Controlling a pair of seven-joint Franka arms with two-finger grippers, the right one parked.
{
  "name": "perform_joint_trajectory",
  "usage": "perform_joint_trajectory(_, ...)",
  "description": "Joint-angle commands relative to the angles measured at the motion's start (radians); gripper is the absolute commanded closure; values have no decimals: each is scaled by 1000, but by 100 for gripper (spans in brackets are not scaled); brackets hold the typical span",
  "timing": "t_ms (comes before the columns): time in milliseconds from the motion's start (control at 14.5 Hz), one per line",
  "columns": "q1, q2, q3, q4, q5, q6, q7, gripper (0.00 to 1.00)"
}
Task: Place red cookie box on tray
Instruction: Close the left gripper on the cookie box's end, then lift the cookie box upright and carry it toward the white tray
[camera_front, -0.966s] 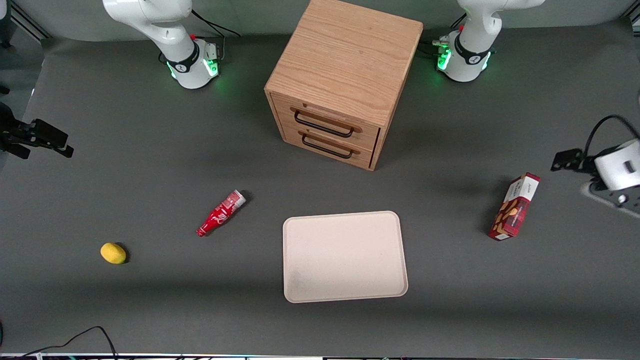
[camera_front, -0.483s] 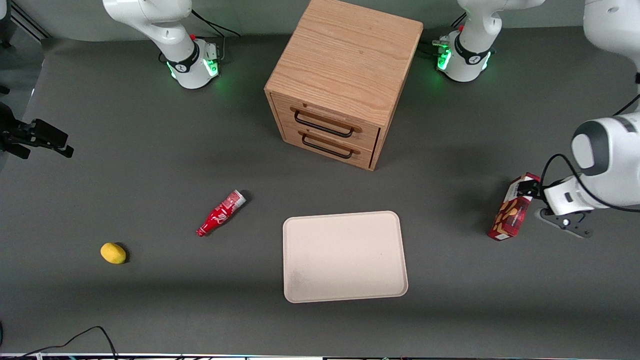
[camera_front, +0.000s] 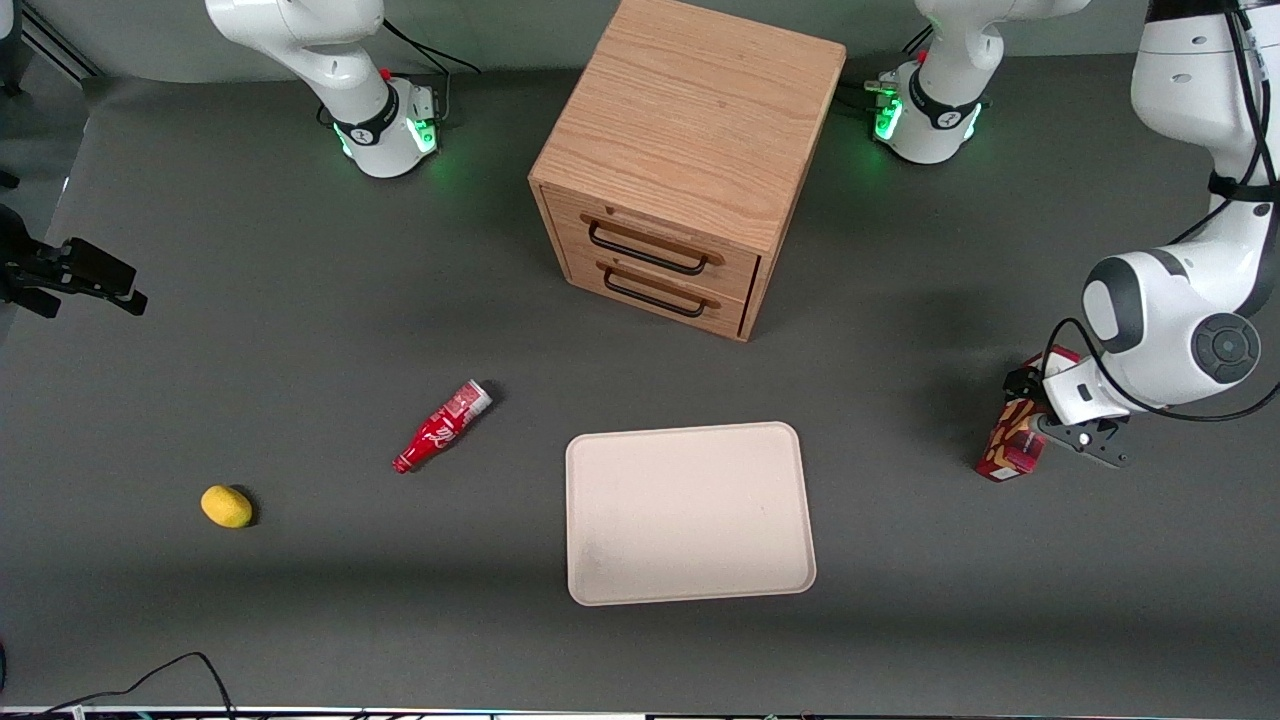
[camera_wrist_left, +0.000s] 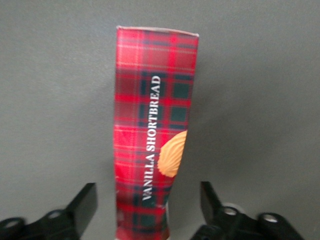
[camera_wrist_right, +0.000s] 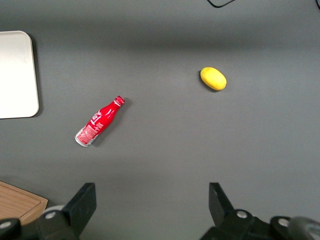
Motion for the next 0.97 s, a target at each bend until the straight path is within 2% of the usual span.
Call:
perform_joint_trajectory(0,-1,-19,1,-25,-49,19,22,100)
perform_joint_trajectory(483,0,-31,3,30,-52,-42,28,100)
perform_joint_trajectory(690,0,-69,6,183,-52,-275,8,100)
perform_joint_trajectory(897,0,-78,12,408,-43,-577,-56,100)
